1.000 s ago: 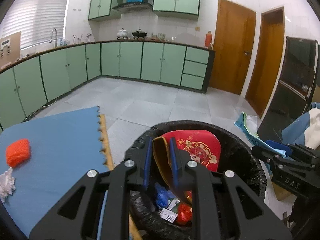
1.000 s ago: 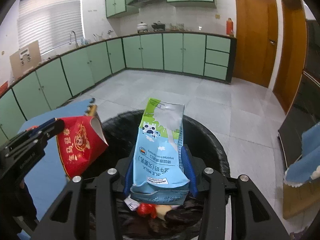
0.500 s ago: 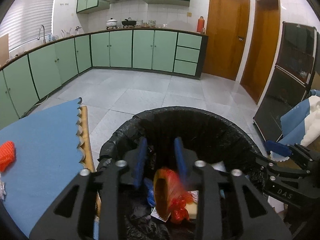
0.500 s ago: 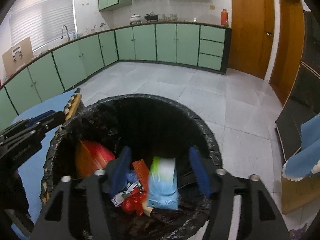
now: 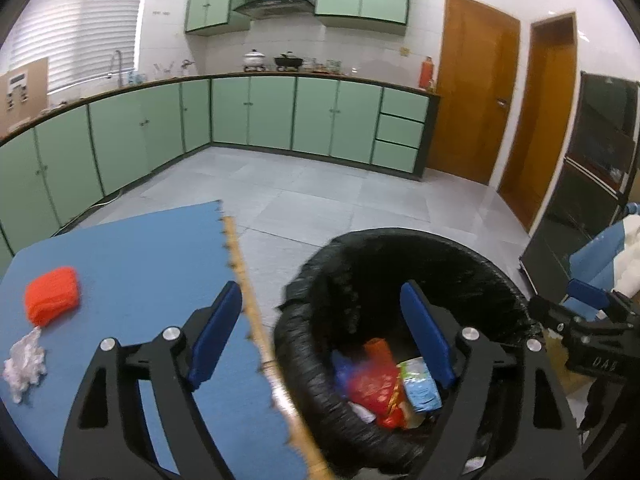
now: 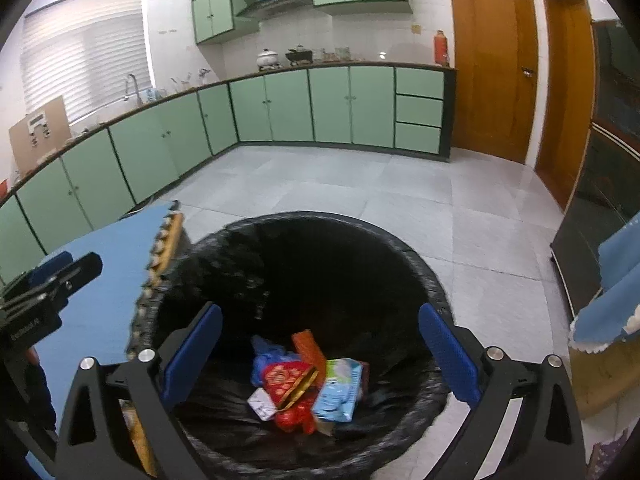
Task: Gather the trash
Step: 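Move both tools back over the table toward the tissue and net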
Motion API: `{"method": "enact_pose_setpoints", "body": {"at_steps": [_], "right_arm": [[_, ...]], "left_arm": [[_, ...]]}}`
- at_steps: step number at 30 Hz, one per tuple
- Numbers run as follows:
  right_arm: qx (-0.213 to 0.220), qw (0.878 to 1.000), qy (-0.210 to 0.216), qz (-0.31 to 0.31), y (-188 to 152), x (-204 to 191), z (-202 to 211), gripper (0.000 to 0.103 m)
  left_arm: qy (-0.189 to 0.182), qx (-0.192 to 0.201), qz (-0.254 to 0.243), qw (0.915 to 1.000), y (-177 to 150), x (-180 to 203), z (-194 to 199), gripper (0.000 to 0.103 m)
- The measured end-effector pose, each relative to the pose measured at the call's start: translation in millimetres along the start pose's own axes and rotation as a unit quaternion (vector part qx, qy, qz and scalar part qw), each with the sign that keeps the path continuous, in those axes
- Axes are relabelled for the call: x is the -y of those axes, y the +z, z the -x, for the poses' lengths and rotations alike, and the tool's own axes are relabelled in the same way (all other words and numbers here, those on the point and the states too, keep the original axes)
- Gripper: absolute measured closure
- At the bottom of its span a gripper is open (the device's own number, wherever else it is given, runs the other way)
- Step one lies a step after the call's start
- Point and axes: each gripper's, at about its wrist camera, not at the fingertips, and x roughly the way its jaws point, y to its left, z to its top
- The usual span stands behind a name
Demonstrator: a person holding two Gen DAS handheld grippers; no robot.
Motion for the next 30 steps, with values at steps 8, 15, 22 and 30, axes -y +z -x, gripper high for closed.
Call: {"method": "enact_pose_setpoints", "body": {"at_steps": [8,15,22,30], "right_arm": [[0.002,0.999,0.041,0.030,1,-62,8,0.006],[-0.003,0.995,0.077,0.057,-3,-127,3,0.006],[0.013,0.991,0.100,0.090,-9,-191,-5,0.006],[0.006,0.987,0.124,0.097,-27,-242,-28,0.006]], "left_arm": [[0.048,0.015,0.029,0.9983,-7,-65,44,0.023],[0.096,0.021,0.041,0.9943,-19,-118,76,0.022],[0.142,0.020,0.072,0.9870,-34,-174,96,0.022],[0.199,0.005,0.086,0.9762,-52,-234,101,0.022]]}}
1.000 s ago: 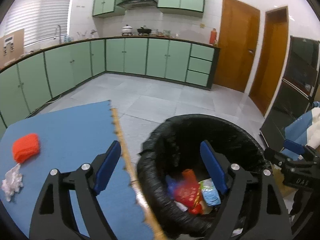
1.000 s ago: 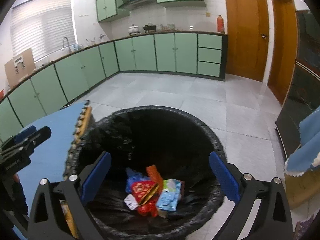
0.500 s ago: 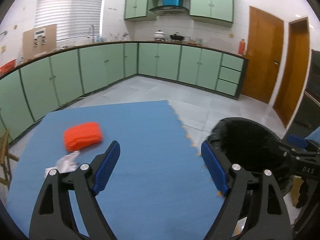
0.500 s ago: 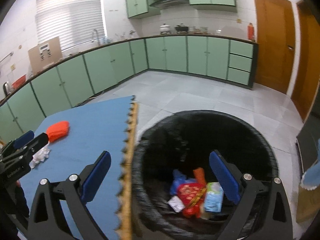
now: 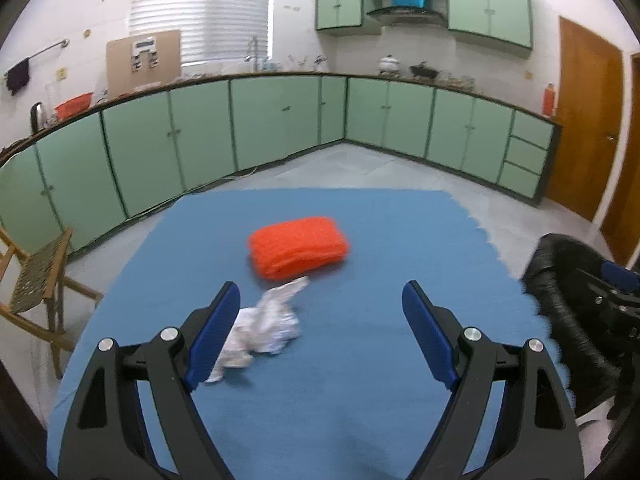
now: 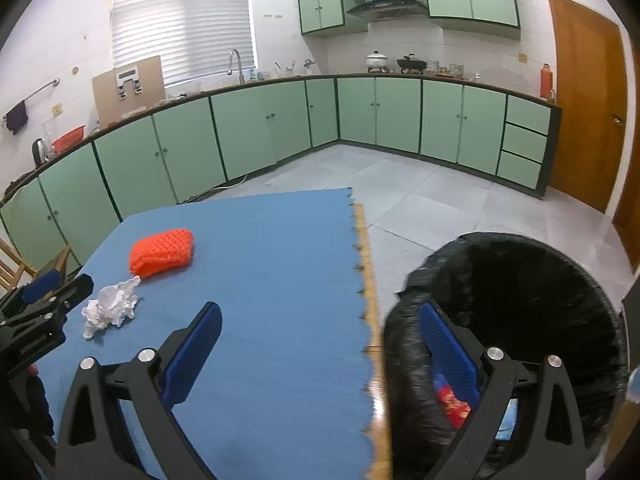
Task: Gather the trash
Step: 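Move both tools back over the table toward the tissue and net, then close the left tool on the white tissue and lift it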
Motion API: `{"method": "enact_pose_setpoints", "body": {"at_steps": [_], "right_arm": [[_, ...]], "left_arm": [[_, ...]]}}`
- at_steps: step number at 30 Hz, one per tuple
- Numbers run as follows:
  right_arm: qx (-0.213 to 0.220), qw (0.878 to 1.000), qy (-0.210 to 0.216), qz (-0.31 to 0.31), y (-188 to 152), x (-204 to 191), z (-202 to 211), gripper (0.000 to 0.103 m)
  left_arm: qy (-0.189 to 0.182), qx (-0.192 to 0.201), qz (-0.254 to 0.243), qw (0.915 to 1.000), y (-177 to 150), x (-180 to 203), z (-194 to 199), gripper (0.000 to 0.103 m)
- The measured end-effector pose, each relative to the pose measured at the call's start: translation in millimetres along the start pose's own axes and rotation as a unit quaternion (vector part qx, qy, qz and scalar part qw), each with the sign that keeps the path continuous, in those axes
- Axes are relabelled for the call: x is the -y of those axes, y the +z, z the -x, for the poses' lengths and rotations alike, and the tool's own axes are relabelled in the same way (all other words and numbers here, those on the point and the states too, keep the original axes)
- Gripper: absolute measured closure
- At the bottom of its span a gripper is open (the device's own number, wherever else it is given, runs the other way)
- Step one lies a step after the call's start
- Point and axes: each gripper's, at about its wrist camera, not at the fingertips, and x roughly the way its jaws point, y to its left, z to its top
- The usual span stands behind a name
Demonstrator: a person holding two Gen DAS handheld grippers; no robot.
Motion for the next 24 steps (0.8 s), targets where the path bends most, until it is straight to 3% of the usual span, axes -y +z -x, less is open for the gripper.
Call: {"method": "enact_pose_setpoints", "body": {"at_steps": [7,21,24], "right_arm": [[-0.026,1.000,0.006,0.010,-17,-29,-37,0.006],[-0.076,0.997,0.001,0.034,-31,-50,-80,0.006],[-0.099,0.994,0.001,0.040,-32,-53,-90,0.006]], "left_arm": [[0.026,-0.036,0.022,0.9988,-10,-37,-31,0.022],[0.016,-0.109,0.045,0.9929,-22,-46,-78,0.023],[0.013,-0.138,0.043,0.9894,-23,-48,-91,0.030]]}}
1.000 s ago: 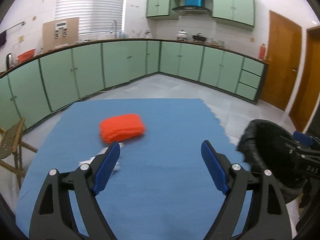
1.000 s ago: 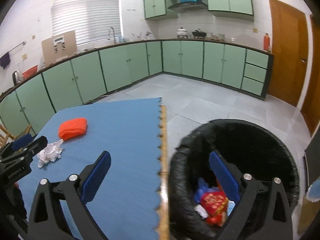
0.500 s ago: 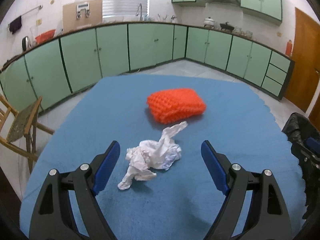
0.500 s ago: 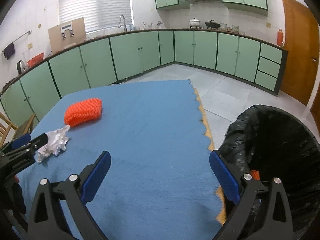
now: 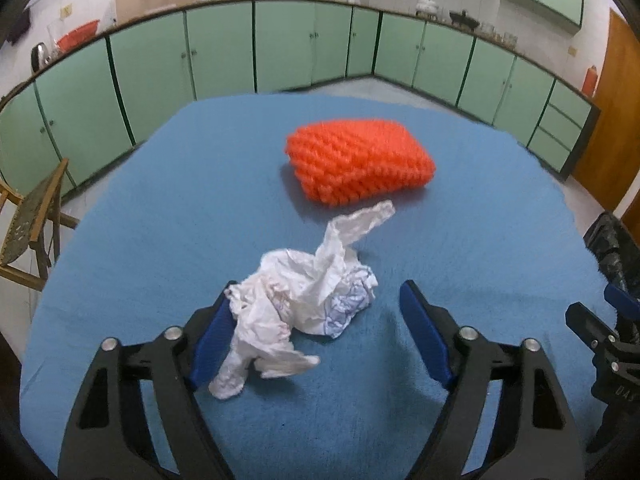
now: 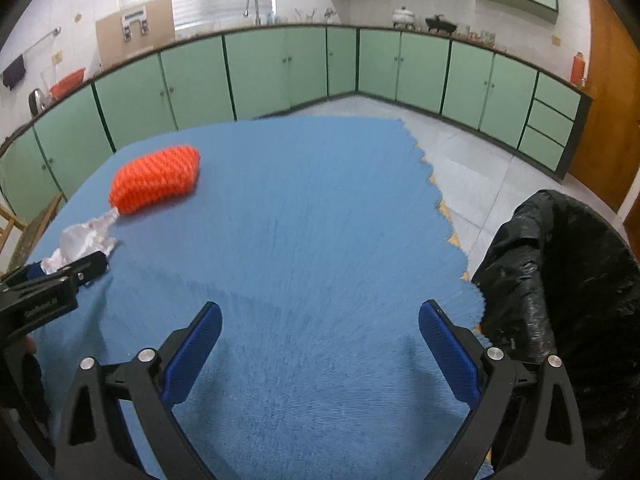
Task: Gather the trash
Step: 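Close the left tool on the white tissue and lift it, then grasp the orange foam net with the right tool while the left holds the tissue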
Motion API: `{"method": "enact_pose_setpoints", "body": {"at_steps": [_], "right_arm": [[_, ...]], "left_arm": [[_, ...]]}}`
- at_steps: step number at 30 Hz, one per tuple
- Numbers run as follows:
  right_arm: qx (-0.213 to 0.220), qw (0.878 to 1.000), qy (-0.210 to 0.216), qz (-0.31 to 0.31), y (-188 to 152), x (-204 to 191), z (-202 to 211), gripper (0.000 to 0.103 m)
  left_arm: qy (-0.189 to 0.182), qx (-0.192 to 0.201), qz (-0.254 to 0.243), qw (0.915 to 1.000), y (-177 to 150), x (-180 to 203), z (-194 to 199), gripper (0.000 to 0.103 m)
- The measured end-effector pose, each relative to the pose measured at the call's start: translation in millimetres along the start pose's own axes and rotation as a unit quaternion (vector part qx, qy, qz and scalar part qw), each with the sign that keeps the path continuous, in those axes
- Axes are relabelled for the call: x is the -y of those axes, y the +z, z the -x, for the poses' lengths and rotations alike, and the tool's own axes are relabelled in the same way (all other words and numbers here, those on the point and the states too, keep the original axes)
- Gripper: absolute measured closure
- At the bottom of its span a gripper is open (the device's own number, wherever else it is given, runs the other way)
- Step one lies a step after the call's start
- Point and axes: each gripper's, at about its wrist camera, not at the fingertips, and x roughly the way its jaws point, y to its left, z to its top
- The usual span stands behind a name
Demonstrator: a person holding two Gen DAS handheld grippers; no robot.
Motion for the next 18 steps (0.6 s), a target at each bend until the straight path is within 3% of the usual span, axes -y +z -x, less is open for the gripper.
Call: {"method": "enact_pose_setpoints", "body": {"at_steps": [4,5,7,9,18], "right_arm": [[-0.021,1.000,0.002,0.010,-1,-4,-9,0.006],[-0.024,1.000,0.001,0.013,-1,-5,-10,0.006],[-0.030,0.999,0.000,0.017,-2,-6,-12,0.006],[-0.034,0.999,-0.002,0.020,-2,-6,-14,0.006],[-0.052,0.999,0.005,0.010,-2,-1,-21,0.006]], "left_arm": [[0.002,-0.012,0.000,0.9999,2,-1,-3,0.041],[0.001,-0.011,-0.002,0.9999,3,-2,-2,0.048],[-0.003,-0.008,-0.002,1.0000,4,-2,0,0.072],[-0.006,-0.005,0.000,1.0000,4,-5,0,0.079],[-0.004,0.024,0.009,0.9997,-3,-12,20,0.085]]}}
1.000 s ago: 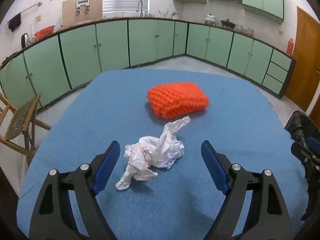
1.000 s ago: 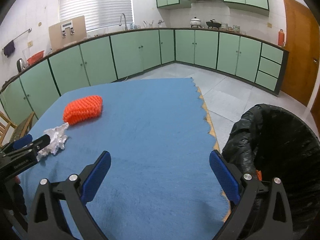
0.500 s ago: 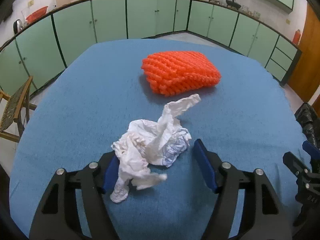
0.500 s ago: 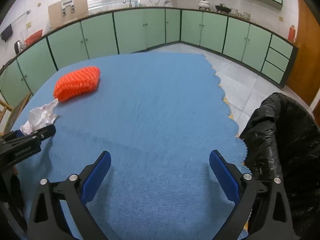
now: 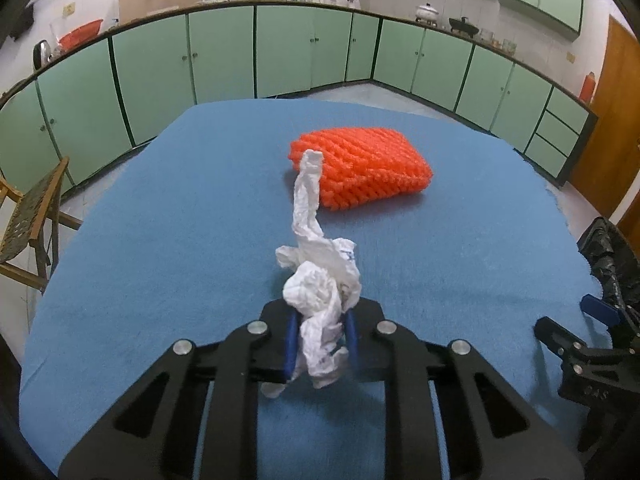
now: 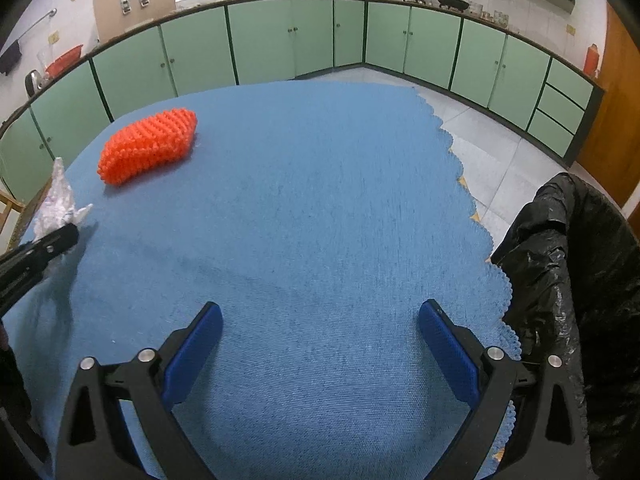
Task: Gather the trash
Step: 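Grasp the orange foam net with the right tool while the left holds the tissue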
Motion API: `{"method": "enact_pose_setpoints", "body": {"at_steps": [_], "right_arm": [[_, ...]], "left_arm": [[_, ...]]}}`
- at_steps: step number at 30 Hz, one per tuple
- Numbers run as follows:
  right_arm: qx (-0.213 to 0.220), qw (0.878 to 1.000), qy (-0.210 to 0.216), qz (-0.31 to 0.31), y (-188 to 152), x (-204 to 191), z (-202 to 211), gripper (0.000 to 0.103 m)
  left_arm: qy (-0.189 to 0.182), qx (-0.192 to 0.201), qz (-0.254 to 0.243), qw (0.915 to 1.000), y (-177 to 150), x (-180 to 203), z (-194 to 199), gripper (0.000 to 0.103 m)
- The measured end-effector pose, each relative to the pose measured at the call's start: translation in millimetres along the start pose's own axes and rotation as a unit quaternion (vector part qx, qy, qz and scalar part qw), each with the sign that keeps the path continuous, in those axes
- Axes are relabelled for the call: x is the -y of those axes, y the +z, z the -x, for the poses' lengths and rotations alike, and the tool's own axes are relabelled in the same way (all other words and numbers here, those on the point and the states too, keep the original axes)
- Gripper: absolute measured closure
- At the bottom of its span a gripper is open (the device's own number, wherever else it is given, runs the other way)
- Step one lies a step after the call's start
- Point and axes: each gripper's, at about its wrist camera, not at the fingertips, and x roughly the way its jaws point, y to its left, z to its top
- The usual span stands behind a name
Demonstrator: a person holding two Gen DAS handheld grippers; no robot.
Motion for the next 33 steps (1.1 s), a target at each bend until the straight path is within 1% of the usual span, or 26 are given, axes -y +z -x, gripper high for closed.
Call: {"method": "enact_pose_setpoints", "body": {"at_steps": [4,11,15,18,20,24,28,33], "right_arm": [[-0.005,1.000,0.004,-0.001,0,0,-1,0.005],[-0.006,1.000,0.001,0.002,1,-1,-2,0.005],[-0.005,1.000,-0.004,0.005,3,-6,-5,0.005],[-0.003,1.000,-0.015,0.003,6,-9,-4,0.006],[0.001,1.000,-0.013,0.000,12,-15,-4,0.006],[0.014,1.000,-0.001,0.020,31,-41,-7,0.006],[0.039,0.998,0.017,0.047,58,-76,-12,0.006],[0.058,0.996,0.040,0.058,89,-111,-20,0.006]], "left_arm": [[0.009,0.003,0.004,0.9999,-5,-11,11,0.085],[0.034,0.005,0.022,0.9992,-10,-40,22,0.085],[0.041,0.010,0.021,0.9989,-9,-50,25,0.085],[0.042,0.011,0.023,0.9988,-7,-60,24,0.085],[0.043,0.011,0.026,0.9987,-5,-66,23,0.085],[0.046,0.016,0.031,0.9983,5,-76,16,0.085],[0.052,0.025,0.034,0.9978,20,-87,8,0.085],[0.061,0.035,0.035,0.9969,38,-99,-4,0.085]]}}
